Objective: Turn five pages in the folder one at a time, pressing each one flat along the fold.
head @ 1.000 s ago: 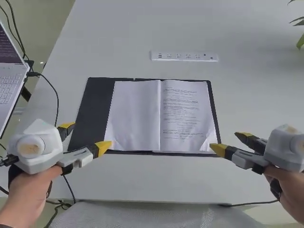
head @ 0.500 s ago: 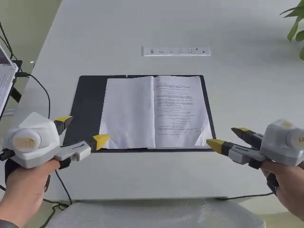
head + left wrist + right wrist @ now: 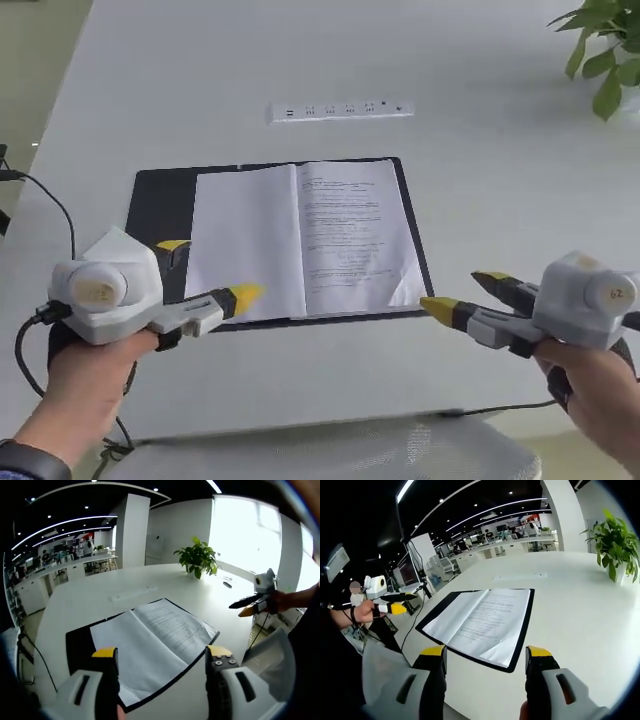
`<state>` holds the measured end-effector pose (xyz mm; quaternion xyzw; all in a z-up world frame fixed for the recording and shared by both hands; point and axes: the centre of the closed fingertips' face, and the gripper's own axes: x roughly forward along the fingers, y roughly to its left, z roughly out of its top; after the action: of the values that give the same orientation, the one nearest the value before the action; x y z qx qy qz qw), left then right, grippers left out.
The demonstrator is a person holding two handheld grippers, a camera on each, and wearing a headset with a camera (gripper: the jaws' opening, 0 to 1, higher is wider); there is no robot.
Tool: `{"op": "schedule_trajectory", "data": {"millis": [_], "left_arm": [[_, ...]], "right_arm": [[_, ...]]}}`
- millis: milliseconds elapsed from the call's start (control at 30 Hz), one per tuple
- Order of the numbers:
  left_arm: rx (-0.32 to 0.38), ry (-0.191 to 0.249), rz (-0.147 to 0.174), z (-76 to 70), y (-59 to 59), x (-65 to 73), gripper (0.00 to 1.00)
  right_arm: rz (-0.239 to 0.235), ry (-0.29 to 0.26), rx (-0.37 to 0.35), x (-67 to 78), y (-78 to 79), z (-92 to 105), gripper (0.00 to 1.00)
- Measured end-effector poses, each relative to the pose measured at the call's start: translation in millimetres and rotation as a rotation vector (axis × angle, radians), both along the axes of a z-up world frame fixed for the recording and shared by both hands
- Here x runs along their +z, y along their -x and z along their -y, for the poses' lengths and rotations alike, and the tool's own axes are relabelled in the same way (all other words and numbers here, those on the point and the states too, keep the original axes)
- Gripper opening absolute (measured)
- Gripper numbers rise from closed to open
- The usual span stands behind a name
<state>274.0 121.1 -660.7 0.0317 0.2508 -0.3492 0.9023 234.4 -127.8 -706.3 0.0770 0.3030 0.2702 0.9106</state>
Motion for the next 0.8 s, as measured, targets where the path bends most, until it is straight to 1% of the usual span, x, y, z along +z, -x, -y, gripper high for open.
{"op": "schedule_trajectory", "data": {"millis": [67,100,167,233,300,333,433,467,500,533,567,600,700,800], "left_arm": [[-0.029,-0.004,0.007,11.8,-3.4,0.9,0.70],[-0.047,-0.003,0.006,19.0,-4.6,0.7,0.70],[-0.063,-0.001,0.007,27.5,-7.1,0.5,0.70],[-0.088,0.003,0.009,39.5,-10.1,0.6,0.70],[-0.109,0.005,0.010,49.2,-12.4,0.3,0.70],[-0.113,0.005,0.010,51.2,-12.8,0.1,0.70],[-0.139,0.005,0.006,65.2,-19.3,-2.7,0.69],[-0.148,0.006,0.006,70.7,-21.7,-3.2,0.69],[-0.151,0.008,0.006,72.2,-23.6,-3.5,0.69],[-0.163,0.015,0.004,78.4,-25.9,-3.9,0.69],[-0.176,0.016,0.003,86.1,-26.9,-4.7,0.69],[-0.189,0.013,0.000,90.6,-27.2,-6.1,0.69],[-0.239,-0.002,-0.005,109.2,-29.0,-14.1,0.69],[-0.272,-0.012,-0.011,122.2,-29.3,-19.9,0.68]], "right_arm": [[0.002,-0.004,0.003,1.0,0.9,-0.5,0.62],[0.003,0.003,0.008,0.8,1.5,-0.7,0.63],[0.005,0.016,0.012,0.6,2.2,-0.1,0.63],[0.007,0.015,0.010,1.4,1.9,0.8,0.63],[0.008,0.004,0.010,2.9,1.8,0.3,0.63],[0.007,0.004,0.011,2.7,1.9,0.1,0.63],[0.003,0.013,0.024,1.1,3.2,-0.6,0.63],[0.004,0.011,0.024,1.0,2.9,-0.4,0.63],[0.004,0.009,0.023,1.3,2.7,-0.4,0.63],[0.005,0.001,0.021,1.9,2.4,-0.4,0.63],[0.005,-0.002,0.020,2.0,2.4,-0.4,0.63],[0.004,-0.002,0.021,1.8,2.5,-0.1,0.63],[0.000,-0.005,0.022,0.2,3.3,1.3,0.63],[-0.004,-0.009,0.019,-0.7,4.6,3.3,0.63]]}}
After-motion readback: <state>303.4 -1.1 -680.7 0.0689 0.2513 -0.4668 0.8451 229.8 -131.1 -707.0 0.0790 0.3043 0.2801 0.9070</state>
